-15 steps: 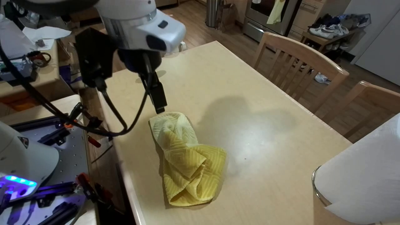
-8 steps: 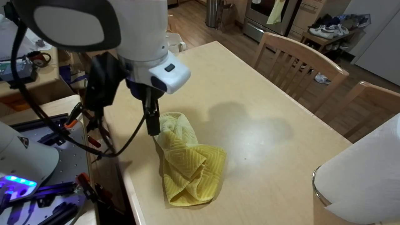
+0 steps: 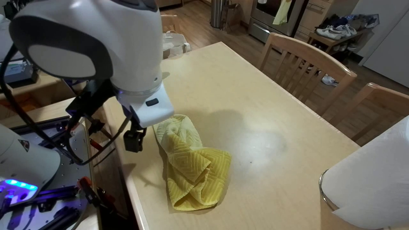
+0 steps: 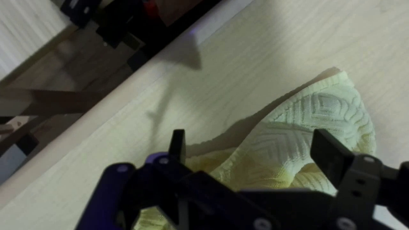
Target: Put the yellow cloth in the laundry bag
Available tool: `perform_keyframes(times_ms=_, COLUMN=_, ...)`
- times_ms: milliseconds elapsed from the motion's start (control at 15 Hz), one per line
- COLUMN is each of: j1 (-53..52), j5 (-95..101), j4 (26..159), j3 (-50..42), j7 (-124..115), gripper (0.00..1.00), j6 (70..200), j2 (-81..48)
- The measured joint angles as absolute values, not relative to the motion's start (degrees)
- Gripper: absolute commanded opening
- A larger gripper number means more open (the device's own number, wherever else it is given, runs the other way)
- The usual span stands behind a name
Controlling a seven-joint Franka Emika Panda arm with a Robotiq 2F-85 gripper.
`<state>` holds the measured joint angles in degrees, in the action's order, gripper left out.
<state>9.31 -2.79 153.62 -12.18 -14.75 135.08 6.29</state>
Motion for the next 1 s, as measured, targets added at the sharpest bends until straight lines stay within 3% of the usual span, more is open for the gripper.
perform_keyframes(times_ms=733, j1=6.0, j5=-34.9, j4=158.3, j3=-9.5, j7=-15.1, gripper=1.00, j6=169.2, j2=-2.7)
perform_keyframes(times_ms=1000, j1=5.4, j5=-39.8, j4=155.8, j3=-6.7, j7=-13.6, gripper=1.00, j6=174.1, j2=-6.4)
